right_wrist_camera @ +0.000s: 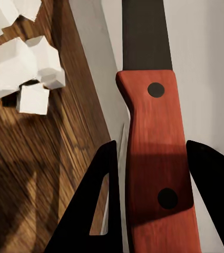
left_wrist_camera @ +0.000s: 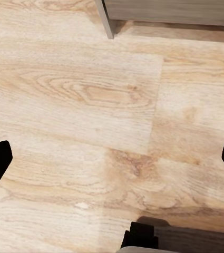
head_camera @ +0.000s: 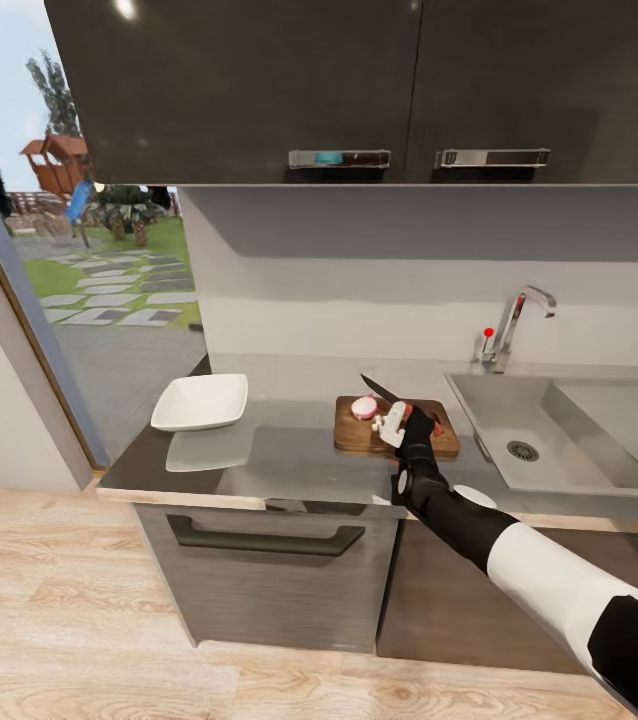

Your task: In the kitchen, take the Vidalia onion out of the sink, dice it on the chopping board with the paring knife, put the diced onion into the bowl on the countertop, then place both the paring knife and the chopping board into the sink.

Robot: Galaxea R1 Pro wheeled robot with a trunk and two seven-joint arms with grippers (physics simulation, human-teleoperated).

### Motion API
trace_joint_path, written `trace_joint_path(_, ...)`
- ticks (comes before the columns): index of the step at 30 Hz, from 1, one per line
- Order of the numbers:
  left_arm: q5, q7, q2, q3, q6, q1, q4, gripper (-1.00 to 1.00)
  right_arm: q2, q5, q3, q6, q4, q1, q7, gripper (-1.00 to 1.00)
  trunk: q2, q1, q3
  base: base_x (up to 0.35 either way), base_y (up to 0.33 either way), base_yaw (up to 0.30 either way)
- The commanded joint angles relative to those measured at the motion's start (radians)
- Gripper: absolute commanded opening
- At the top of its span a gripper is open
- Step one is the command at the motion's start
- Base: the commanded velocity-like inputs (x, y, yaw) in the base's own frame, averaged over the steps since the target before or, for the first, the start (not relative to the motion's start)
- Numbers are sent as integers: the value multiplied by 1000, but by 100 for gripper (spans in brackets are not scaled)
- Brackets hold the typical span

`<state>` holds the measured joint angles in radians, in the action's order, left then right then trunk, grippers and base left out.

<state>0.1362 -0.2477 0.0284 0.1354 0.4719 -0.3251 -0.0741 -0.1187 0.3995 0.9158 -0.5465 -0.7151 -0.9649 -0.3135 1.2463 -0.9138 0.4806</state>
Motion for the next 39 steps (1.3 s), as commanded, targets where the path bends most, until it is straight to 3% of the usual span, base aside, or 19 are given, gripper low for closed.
trace_joint_path(1,10,-1,1,8,7,-2,-4,100,-1,2,6,-7,-1,-1,-3,-100,1,0,1,0,0,0)
trace_joint_path(34,10,-1,1,9,7,-2,-4,100,1,1,6,-7,1,-1,0,-100,1,0,1,0,27,0)
trace_joint_path(39,10,-1,1,9,7,-2,-5,100,13,2,6,-6,6,-1,41,-100,1,0,1,0,0,0)
